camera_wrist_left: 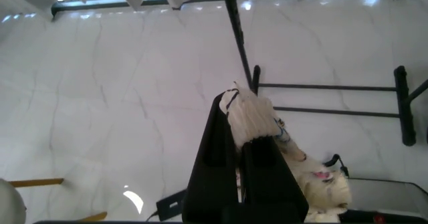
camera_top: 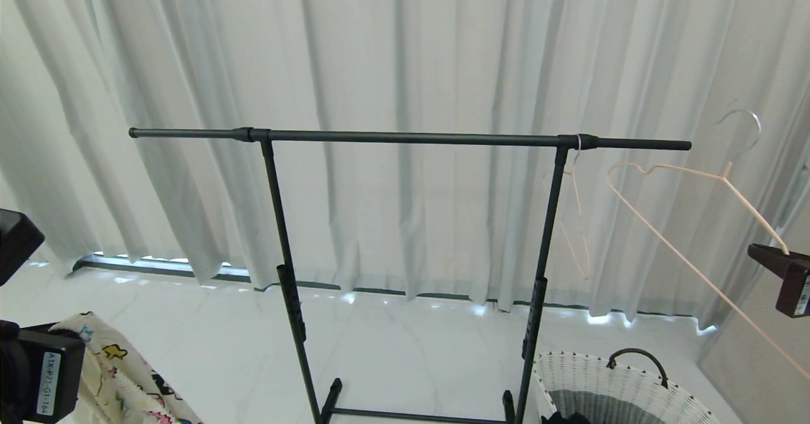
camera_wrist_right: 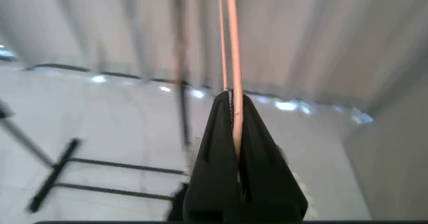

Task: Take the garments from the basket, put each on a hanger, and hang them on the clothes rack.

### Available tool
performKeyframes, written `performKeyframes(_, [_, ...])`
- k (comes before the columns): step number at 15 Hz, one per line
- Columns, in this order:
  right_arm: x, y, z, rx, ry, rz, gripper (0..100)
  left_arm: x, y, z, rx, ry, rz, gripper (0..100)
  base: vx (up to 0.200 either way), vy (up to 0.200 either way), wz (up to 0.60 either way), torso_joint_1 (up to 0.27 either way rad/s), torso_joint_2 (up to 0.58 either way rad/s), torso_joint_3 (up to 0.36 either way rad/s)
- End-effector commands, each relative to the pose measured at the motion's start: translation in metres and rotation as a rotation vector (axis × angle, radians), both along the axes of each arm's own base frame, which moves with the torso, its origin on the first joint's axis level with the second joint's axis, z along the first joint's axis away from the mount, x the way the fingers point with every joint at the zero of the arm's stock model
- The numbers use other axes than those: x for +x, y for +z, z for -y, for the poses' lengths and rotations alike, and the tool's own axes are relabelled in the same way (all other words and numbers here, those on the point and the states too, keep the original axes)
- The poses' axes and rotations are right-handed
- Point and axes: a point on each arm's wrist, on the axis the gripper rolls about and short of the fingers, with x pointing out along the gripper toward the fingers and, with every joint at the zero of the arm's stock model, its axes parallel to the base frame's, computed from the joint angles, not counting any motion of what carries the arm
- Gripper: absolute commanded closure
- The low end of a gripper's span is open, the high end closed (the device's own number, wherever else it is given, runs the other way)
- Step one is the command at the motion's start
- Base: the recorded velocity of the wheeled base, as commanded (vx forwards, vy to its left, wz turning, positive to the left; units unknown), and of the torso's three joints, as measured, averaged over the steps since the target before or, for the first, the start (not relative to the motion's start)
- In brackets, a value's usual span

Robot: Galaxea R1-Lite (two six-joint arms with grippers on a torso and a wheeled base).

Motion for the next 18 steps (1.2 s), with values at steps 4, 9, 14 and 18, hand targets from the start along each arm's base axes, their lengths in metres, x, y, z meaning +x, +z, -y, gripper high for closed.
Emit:
performKeyframes(4, [-0.010, 0.004, -0.024, 0.006, 0.163, 0.022, 100, 0.002, -0.001, 0.001, 0.004, 0.001, -0.007, 100, 0.000, 0.200, 0.00, 0.004, 0.00, 0.004])
performKeyframes(9, [-0.002, -0.008, -0.050, 0.003, 0.319, -0.055, 100, 0.006, -0.003, 0.003, 0.011, 0.000, -0.025, 100, 0.000, 0.160, 0.00, 0.003, 0.00, 0.003])
performKeyframes(14, [-0.010, -0.022, -0.082, 0.140, 0.550, -0.191, 100, 0.020, -0.017, 0.015, 0.050, -0.033, -0.102, 100, 0.000, 0.000, 0.00, 0.000, 0.00, 0.000])
performKeyframes(18, [-0.040, -0.028, -0.104, 0.202, 0.730, -0.263, 100, 0.070, -0.014, 0.039, 0.023, -0.017, -0.048, 100, 0.000, 0.000, 0.00, 0.000, 0.00, 0.000])
